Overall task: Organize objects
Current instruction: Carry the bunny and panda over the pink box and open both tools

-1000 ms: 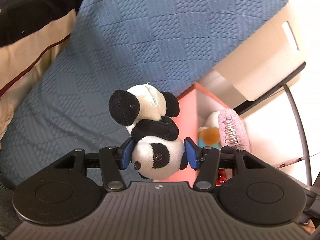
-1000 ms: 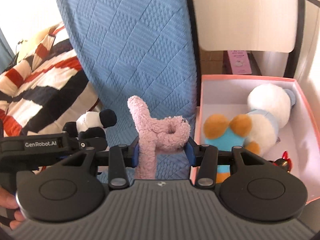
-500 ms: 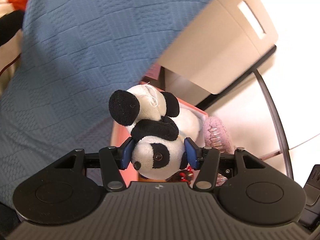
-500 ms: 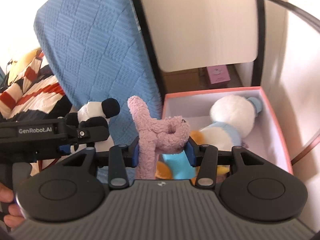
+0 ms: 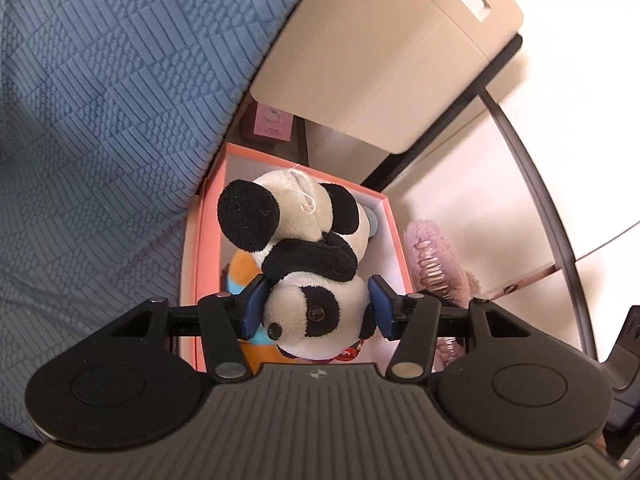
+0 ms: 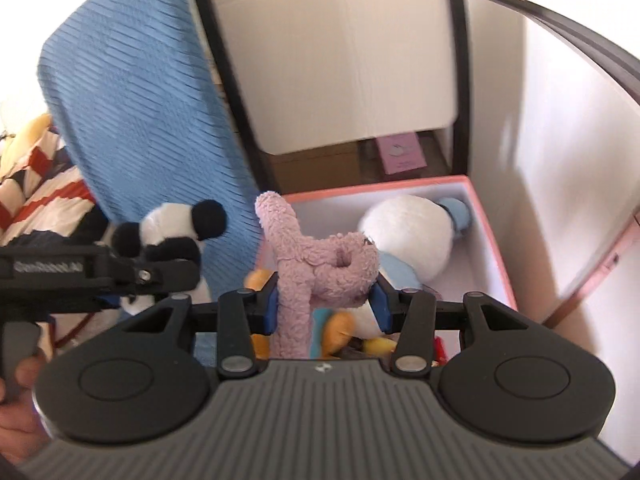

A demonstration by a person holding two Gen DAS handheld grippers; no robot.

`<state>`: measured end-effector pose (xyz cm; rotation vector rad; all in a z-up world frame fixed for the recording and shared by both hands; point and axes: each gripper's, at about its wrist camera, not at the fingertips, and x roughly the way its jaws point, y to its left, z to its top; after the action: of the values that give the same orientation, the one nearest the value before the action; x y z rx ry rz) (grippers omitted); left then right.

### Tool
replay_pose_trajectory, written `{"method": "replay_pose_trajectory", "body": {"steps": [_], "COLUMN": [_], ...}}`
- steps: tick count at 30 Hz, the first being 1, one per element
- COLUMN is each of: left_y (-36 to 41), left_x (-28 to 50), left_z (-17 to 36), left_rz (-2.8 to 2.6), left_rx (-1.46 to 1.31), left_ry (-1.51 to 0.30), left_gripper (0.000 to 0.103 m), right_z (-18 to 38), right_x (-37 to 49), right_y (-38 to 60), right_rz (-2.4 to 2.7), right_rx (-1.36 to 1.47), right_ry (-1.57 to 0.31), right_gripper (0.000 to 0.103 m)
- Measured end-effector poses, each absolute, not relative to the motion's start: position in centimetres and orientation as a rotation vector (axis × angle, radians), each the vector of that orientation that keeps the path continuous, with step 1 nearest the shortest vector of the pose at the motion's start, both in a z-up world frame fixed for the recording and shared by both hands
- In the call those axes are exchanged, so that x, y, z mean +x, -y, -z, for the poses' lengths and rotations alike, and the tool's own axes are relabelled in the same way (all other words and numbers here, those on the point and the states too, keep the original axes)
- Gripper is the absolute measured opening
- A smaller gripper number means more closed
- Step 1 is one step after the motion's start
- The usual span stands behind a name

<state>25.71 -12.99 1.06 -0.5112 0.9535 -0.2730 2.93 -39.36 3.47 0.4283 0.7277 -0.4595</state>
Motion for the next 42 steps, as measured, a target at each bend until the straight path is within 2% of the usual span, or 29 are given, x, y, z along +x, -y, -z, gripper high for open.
{"method": "replay_pose_trajectory", "body": {"steps": [15, 25, 26, 28, 29, 42], "left_y": [20.0, 22.2, 22.4, 22.7, 22.8, 20.9], "left_x": [27.4, 27.8, 27.9, 28.0, 27.8, 25.4], "left_z": [6.4, 7.5, 7.4, 7.0, 6.8, 0.0], "left_rz": [0.322, 0.337, 0.336, 0.356, 0.361, 0.368], "left_rx": [-0.425, -0.376, -0.363, -0.341, -0.339, -0.297], "left_ry": [-1.122, -1.151, -1.152, -1.144, -1.135, -1.022], "left_gripper": [0.06, 0.062, 0.063, 0.078, 0.08, 0.081], "right_z": [4.8, 7.6, 7.6, 7.4, 7.1, -2.6], "right_x": [-2.4, -3.6, -3.7, -3.9, -4.0, -5.2], "right_y": [44.6, 46.4, 46.5, 46.7, 46.7, 44.2], "right_rz": [0.611, 0.655, 0.655, 0.654, 0.65, 0.61], "right_rx": [0.546, 0.593, 0.596, 0.605, 0.6, 0.491], "right_ry": [-0.777, -0.784, -0.782, -0.775, -0.768, -0.636], "right_gripper": [0.048, 0.049, 0.051, 0.053, 0.053, 0.053]}}
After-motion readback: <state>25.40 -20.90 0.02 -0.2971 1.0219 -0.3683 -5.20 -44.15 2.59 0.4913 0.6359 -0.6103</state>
